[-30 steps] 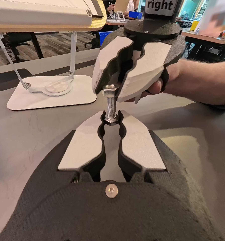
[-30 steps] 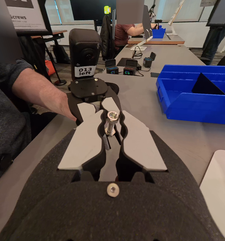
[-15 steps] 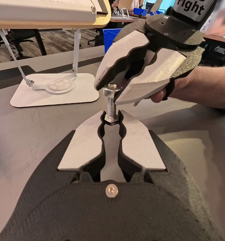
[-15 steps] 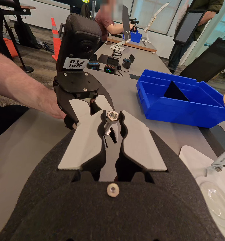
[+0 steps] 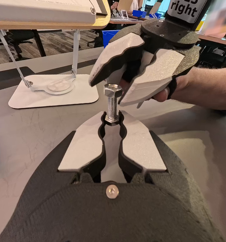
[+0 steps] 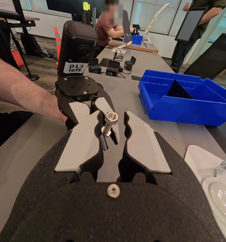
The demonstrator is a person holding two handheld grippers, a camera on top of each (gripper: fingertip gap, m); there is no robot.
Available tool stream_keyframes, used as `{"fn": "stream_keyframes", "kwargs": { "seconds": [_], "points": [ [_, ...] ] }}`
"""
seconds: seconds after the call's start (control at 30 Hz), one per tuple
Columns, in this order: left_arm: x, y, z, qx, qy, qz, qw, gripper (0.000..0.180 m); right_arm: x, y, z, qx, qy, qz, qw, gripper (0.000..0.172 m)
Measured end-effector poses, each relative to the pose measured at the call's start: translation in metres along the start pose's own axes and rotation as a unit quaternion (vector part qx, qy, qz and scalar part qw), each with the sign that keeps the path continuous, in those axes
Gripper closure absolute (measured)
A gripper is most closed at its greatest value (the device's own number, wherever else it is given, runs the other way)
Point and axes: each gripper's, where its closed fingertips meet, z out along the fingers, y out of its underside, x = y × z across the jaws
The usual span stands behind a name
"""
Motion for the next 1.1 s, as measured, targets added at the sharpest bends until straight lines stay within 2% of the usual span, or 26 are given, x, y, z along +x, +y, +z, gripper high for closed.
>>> {"fn": "stream_keyframes", "kwargs": {
  "seconds": [0.23, 0.33, 1.1],
  "points": [
    [0.014, -0.004, 0.000, 0.006, 0.042, 0.009, 0.999, 0.163, -0.016, -0.007, -0.002, 0.024, -0.103, 0.060, 0.993, 0.123],
    [0.016, -0.003, 0.001, 0.005, 0.047, 0.008, 0.999, 0.163, -0.021, -0.007, -0.002, 0.026, -0.121, 0.060, 0.991, 0.126],
    [0.014, -0.006, -0.001, 0.013, 0.051, -0.001, 0.999, 0.163, -0.017, -0.001, -0.009, 0.031, -0.111, 0.049, 0.992, 0.134]
  ]
}}
